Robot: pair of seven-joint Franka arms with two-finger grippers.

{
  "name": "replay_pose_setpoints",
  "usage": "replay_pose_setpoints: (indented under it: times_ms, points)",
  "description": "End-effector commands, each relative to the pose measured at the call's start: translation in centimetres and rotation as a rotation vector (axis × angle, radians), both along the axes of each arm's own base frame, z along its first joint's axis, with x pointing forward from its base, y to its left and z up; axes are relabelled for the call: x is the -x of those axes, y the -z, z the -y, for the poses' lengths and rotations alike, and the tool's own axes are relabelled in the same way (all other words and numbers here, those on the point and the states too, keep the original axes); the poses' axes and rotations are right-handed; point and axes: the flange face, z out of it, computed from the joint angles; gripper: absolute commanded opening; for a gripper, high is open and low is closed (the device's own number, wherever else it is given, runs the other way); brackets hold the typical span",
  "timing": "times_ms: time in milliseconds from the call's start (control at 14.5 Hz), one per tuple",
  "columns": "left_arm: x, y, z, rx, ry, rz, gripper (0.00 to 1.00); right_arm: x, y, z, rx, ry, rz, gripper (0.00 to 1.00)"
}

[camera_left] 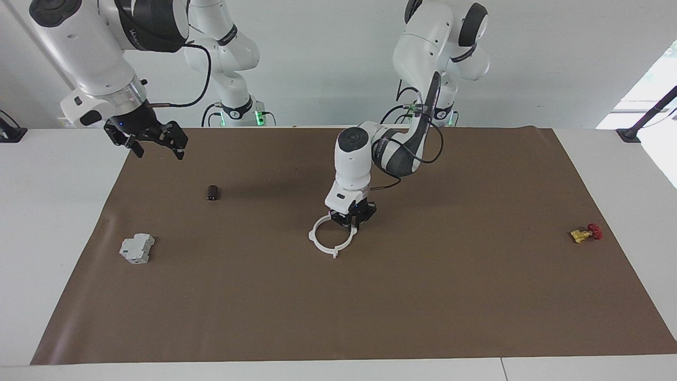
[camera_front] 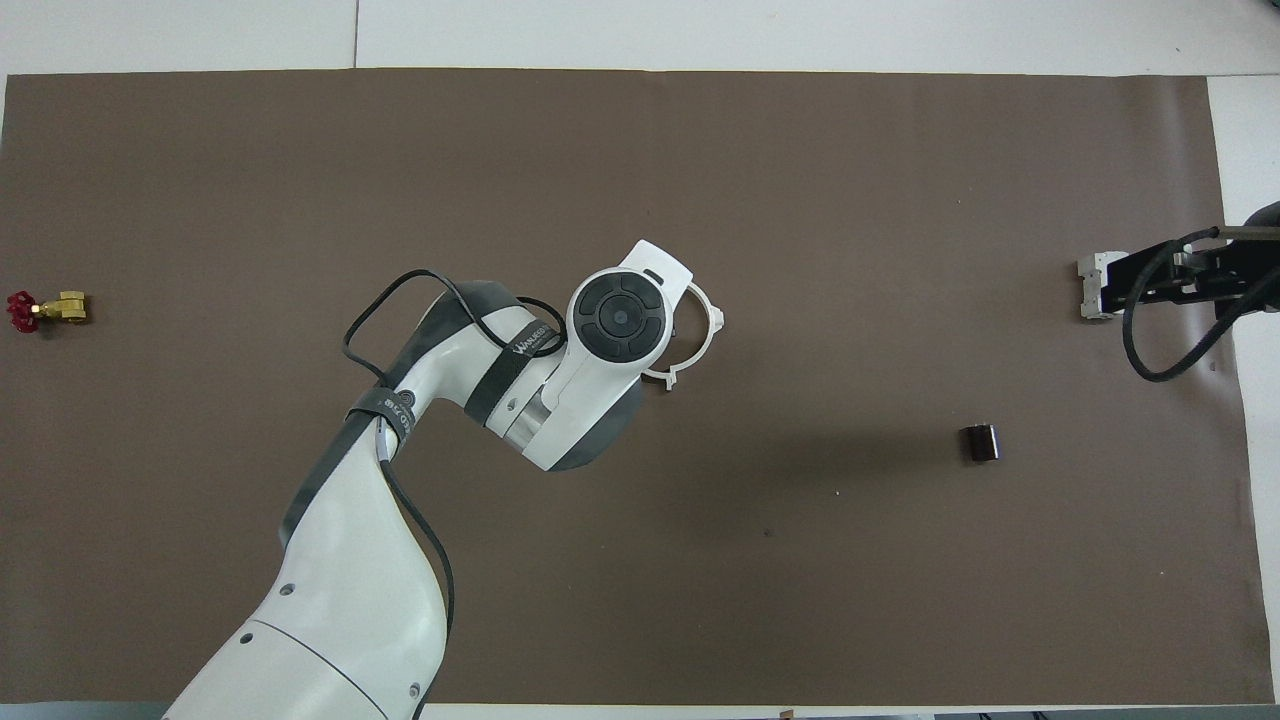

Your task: Assemble drain pipe with both arms

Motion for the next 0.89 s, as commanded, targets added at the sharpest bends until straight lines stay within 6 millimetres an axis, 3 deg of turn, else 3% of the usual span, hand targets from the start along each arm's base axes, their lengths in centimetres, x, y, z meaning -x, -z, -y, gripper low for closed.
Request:
replay_pose_setpoints:
  times_ms: [0,825]
  points:
    - [0.75,0.18,-0.15,0.005,-0.012,-0.001,0.00,0.31,0.06,-0.05,-0.009,-0.028,0.005,1.00]
    - [0.01,0.15,-0.68,0.024,-0.020,0.020,0.00,0.30,0.05,-0.05,-0.009,-0.028,0.006,1.00]
